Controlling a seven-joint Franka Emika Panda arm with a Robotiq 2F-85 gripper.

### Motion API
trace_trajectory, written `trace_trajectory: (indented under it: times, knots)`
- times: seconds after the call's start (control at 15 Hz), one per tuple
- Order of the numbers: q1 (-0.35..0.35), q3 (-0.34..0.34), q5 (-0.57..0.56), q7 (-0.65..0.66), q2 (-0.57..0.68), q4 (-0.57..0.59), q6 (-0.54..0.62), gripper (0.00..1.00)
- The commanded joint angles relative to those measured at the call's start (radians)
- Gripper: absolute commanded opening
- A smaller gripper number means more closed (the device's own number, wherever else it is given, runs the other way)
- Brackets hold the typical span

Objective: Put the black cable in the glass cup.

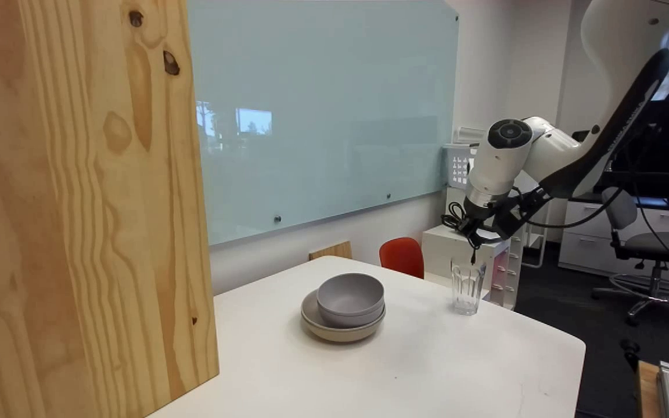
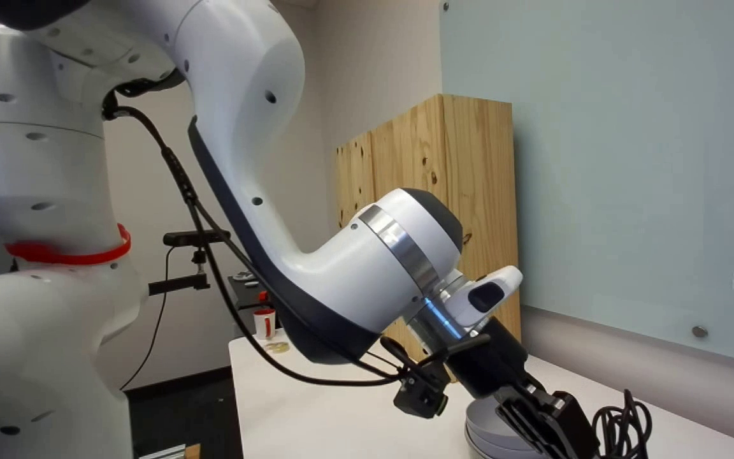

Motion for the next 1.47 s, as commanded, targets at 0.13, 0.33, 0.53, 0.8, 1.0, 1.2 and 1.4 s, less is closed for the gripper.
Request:
trace_trajectory:
  times: [0.13,0.33,0.53,0.8,1.0,1.2,1.4]
  knots:
    - [0.0,0.007,-0.248,0.265,0.074,0.045,0.053,0.06]
    - [-0.003,0.017,-0.352,0.353,0.075,0.057,0.071,0.06]
    - [-0.009,0.018,-0.416,0.413,0.064,0.069,0.105,0.06]
    - [-0.028,0.003,-0.411,0.4,0.066,0.066,0.181,0.06]
    - [-0.051,-0.004,-0.472,0.434,0.06,0.081,0.212,0.06]
    - [-0.083,-0.009,-0.516,0.434,0.065,0.107,0.235,0.06]
    - [-0.115,-0.009,-0.551,0.433,0.065,0.133,0.26,0.06]
